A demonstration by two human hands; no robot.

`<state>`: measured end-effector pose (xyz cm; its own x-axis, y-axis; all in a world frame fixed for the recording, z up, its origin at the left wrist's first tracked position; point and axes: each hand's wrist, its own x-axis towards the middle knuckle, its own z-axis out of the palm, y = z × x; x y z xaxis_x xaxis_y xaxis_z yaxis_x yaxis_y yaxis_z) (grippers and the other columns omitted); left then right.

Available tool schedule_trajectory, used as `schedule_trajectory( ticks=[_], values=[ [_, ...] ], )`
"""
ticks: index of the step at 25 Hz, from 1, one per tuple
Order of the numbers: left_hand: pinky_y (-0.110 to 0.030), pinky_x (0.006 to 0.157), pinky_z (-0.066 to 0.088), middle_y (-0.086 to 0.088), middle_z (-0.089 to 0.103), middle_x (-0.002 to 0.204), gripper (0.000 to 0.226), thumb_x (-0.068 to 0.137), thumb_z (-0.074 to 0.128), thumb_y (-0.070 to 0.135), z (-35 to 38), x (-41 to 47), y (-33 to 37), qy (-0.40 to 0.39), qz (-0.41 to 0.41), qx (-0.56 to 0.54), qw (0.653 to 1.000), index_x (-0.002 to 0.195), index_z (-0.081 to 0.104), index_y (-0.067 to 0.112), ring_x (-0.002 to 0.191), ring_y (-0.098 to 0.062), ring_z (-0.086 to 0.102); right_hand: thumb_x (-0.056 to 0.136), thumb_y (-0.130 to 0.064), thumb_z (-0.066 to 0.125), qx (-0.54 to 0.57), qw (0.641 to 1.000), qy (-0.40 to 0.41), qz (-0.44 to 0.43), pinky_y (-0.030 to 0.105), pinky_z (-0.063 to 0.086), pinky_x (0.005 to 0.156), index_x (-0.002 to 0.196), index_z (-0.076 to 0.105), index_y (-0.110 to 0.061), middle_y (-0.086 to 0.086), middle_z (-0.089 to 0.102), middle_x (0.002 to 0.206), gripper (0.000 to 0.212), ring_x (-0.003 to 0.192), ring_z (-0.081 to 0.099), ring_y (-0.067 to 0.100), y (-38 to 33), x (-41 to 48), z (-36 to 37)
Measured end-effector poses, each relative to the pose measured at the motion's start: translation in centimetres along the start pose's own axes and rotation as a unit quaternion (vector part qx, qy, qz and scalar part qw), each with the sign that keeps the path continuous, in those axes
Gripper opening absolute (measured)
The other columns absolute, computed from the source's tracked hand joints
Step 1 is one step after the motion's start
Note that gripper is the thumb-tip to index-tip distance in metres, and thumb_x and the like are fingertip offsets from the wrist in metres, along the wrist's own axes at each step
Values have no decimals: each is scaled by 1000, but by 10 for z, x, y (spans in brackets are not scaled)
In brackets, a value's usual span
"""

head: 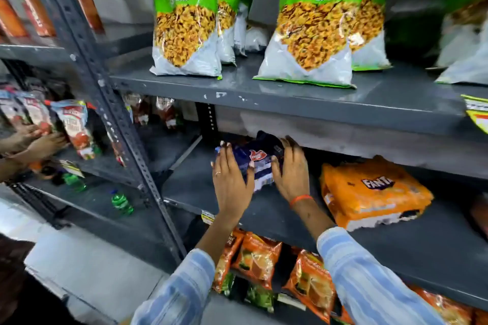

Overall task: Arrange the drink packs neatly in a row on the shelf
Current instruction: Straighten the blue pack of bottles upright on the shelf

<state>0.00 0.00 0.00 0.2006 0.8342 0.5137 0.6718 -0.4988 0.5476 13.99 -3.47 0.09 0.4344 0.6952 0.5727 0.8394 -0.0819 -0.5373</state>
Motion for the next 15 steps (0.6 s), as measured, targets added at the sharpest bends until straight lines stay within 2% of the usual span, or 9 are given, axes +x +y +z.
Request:
schedule_trajectory(
  ticks=[2, 4, 6, 8, 12, 15],
  values=[
    [-49, 118, 16, -24, 20, 155, 78, 92, 45, 44, 14, 13, -19, -88, -86, 18, 992, 145, 14, -5, 143, -35, 21, 92, -23, 50, -38, 992, -95, 74, 40, 25, 113, 137, 38, 5, 26, 40, 143, 54, 133, 37, 38, 12, 11, 19],
    [-48, 116, 21, -27, 23, 153, 82, 91, 46, 47, 29, 28, -40, -154, -175, -11, 972, 144, 13, -6, 141, -38, 25, 94, -28, 49, -46, 973, -171, 151, 37, 21, 112, 139, 32, 8, 27, 36, 146, 60, 135, 34, 37, 31, 25, 34],
    [-43, 105, 40, -26, 49, 138, 73, 86, 58, 44, 37, 39, -51, -179, -249, -106, 946, 136, 34, -3, 125, -38, 48, 94, -32, 47, -33, 956, -206, 206, 36, 22, 112, 142, 30, 5, 27, 35, 147, 63, 137, 32, 37, 41, 40, 41],
    [-37, 91, 49, -20, 65, 121, 61, 78, 71, 38, 40, 44, -56, -153, -298, -202, 920, 123, 52, 3, 107, -34, 62, 94, -35, 48, -19, 948, -222, 226, 38, 29, 109, 141, 33, 1, 26, 38, 146, 61, 134, 36, 39, 49, 54, 44],
    [-44, 95, 51, -19, 63, 124, 65, 74, 77, 23, 45, 47, -65, -140, -329, -304, 883, 128, 47, 3, 107, -33, 63, 87, -45, 56, 28, 927, -253, 275, 39, 40, 98, 132, 46, 0, 24, 51, 137, 64, 123, 50, 40, 66, 69, 46],
    [-35, 89, 53, -17, 61, 125, 67, 75, 76, 17, 44, 45, -69, -136, -291, -345, 882, 132, 42, 6, 103, -27, 62, 83, -49, 60, 59, 931, -231, 275, 36, 43, 87, 124, 55, -4, 22, 59, 128, 62, 114, 57, 38, 77, 65, 48]
  ],
)
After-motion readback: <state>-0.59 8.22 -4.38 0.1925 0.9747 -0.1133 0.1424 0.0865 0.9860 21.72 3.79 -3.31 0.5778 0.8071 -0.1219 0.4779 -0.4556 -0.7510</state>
